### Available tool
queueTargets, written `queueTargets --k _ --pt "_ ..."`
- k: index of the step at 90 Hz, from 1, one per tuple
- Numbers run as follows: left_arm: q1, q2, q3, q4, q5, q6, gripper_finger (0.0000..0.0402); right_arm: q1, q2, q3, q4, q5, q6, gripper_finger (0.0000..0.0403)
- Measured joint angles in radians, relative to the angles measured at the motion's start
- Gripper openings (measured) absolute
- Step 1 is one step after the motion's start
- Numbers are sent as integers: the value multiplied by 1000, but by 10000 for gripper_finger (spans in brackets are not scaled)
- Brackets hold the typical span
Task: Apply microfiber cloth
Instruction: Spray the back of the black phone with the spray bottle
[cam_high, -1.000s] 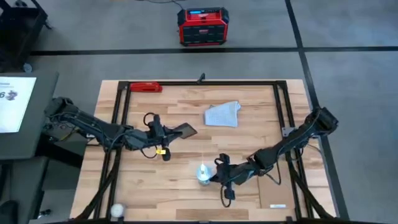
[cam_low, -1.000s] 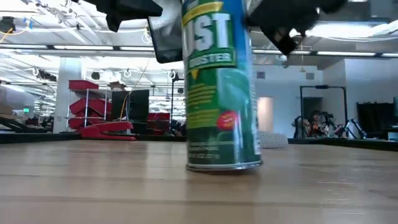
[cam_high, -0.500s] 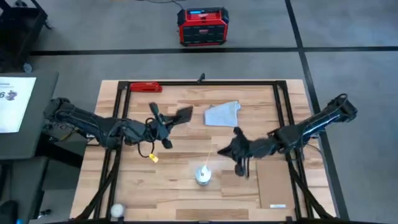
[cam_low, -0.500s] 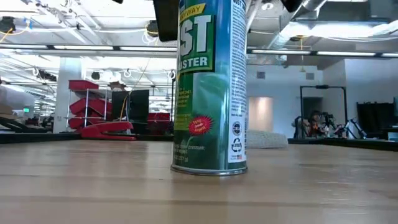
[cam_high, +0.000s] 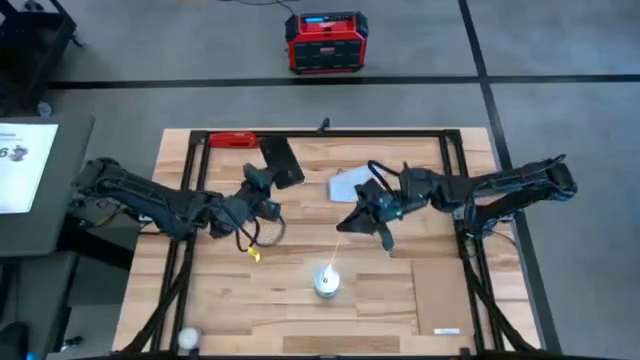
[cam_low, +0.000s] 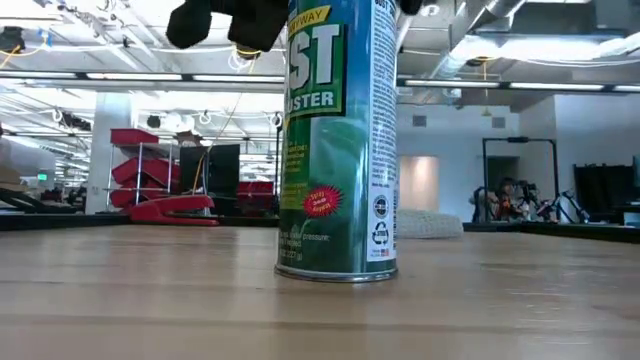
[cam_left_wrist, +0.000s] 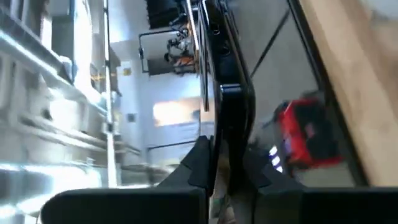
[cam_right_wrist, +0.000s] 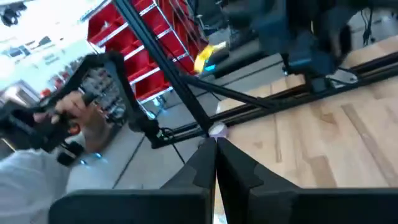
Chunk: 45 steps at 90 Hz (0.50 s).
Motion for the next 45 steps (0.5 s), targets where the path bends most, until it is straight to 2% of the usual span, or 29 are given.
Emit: queueTargets --k 23,34,45 --pt "-121 75 0 37 -4 26 6 -90 3 0 -50 -55 -9 0" --pt "-180 96 0 70 -13 30 6 -117 57 -1 -54 -95 -8 1" --pt "-213 117 0 68 -15 38 6 -130 154 -2 57 -182 44 20"
